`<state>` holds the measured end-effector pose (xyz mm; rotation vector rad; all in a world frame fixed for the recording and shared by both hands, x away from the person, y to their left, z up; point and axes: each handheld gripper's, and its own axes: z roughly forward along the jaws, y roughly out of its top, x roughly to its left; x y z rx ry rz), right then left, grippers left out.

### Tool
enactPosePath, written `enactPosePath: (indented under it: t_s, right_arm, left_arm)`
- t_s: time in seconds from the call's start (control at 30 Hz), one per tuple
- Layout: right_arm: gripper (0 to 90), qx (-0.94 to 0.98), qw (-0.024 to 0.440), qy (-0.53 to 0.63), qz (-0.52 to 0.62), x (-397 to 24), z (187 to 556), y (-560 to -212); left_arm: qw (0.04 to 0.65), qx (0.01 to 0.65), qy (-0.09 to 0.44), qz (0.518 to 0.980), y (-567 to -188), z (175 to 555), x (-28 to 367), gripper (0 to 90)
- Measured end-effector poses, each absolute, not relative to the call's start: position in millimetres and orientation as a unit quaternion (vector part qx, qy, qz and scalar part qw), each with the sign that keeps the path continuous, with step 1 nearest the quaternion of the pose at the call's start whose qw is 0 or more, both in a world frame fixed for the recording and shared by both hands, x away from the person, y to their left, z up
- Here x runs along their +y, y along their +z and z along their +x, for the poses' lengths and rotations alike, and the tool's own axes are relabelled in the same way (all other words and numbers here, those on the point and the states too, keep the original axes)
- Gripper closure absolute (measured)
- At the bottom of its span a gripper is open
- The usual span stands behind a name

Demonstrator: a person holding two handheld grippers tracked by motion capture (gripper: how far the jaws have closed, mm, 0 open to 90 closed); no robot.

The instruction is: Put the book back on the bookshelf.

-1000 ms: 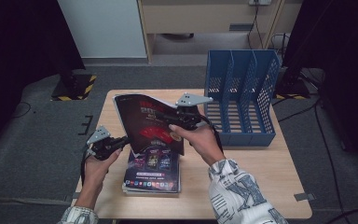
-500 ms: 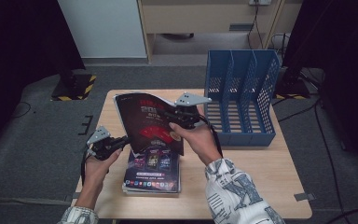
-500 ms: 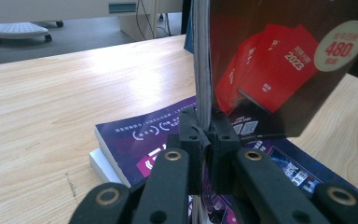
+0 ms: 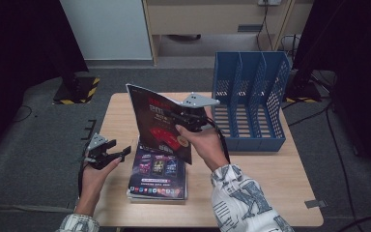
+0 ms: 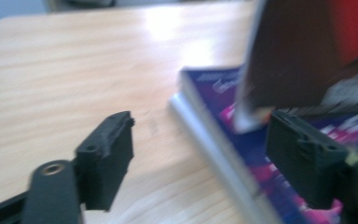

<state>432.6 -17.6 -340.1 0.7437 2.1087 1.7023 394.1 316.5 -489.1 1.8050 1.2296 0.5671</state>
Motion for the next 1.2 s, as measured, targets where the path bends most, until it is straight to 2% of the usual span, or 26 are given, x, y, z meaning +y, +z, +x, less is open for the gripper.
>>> enactPosePath:
  t_s: [0.27, 0.53, 1.2]
  right_arm:
    - [86.4, 0.735, 0.194, 0.588, 0.277, -20, 429, -326]
    - [86.4, 0.732, 0.204, 0.586, 0.283, -23, 428, -317]
    - [86.3, 0.713, 0.222, 0.584, 0.318, -28, 442, -294]
  left_arm:
    - [0.394, 0.527, 0.216, 0.721, -504, 397, 322, 7.6]
    - [0.393, 0.534, 0.187, 0.725, -511, 399, 325, 6.1]
    - [0.369, 0.522, 0.199, 0.743, -515, 400, 322, 7.5]
